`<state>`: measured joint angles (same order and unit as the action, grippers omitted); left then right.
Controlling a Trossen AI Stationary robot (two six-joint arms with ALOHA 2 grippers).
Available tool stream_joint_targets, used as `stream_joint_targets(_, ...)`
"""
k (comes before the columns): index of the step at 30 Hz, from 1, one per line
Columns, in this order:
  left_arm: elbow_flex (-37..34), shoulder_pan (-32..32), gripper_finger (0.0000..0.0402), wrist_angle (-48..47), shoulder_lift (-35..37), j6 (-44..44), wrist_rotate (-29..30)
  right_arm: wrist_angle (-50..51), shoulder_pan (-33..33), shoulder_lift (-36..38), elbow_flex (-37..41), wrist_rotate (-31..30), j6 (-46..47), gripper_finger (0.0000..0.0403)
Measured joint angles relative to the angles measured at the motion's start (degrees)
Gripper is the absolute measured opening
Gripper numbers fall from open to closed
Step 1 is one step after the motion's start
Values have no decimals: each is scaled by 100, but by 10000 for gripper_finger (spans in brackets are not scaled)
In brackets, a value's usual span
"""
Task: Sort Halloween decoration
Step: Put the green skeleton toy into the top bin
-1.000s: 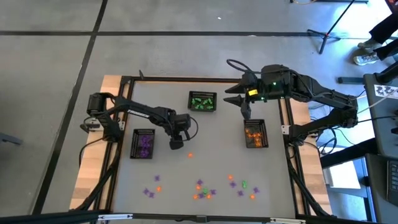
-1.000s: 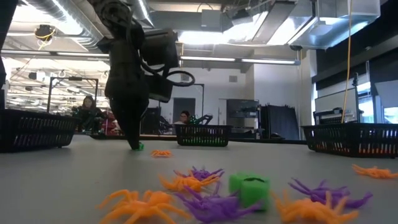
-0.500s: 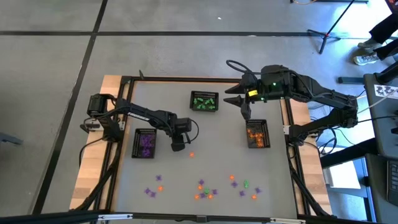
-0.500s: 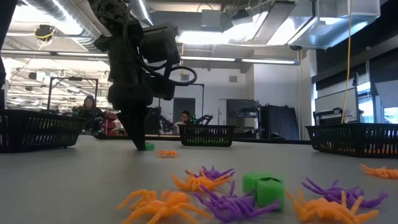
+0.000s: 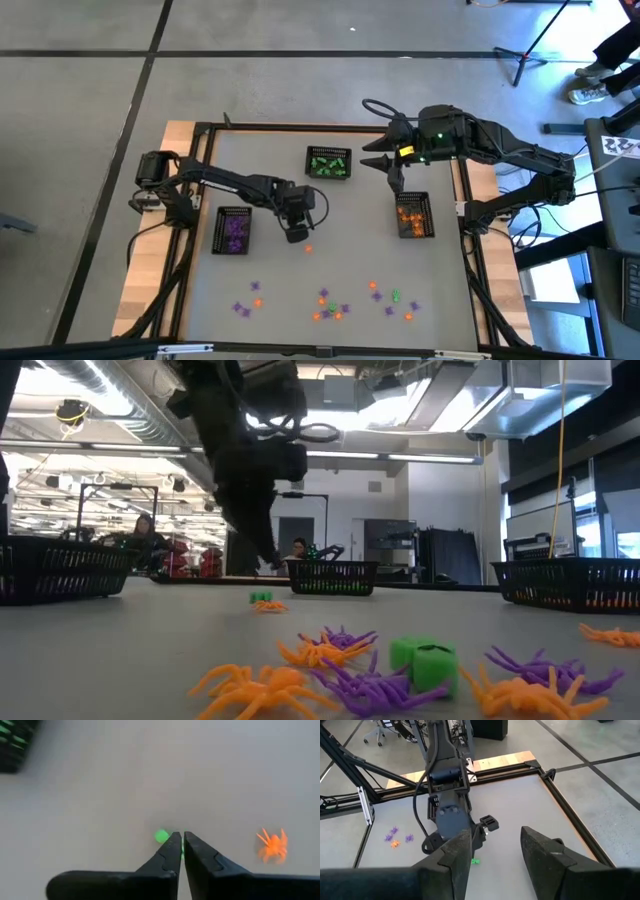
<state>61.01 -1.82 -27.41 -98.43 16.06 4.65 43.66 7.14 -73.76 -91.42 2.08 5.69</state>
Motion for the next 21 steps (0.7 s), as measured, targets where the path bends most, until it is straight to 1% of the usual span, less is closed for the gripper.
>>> stream_joint_targets(3, 66, -78, 27, -34, 2, 162, 48, 2, 0, 0, 0, 2, 7, 167)
stream_joint_targets(6, 30, -202, 45, -82, 4, 806, -104, 2, 0, 0, 0, 3, 11, 167)
stream_joint_targets(12, -100, -343, 105, -123, -13, 1737, -483, 1, 0, 0, 0, 3, 35, 167)
stream_joint_targets(15, -107, -339, 136, -89, -52, 1910, -592, -4, 0, 0, 0, 3, 37, 167)
stream_joint_targets(17, -107, -297, 151, 120, -124, 1983, -590, -11, 0, 0, 0, 3, 42, 167)
stream_joint_targets(21, -102, -180, 162, 306, -375, 2089, -582, -18, 0, 0, 0, 2, 46, 167)
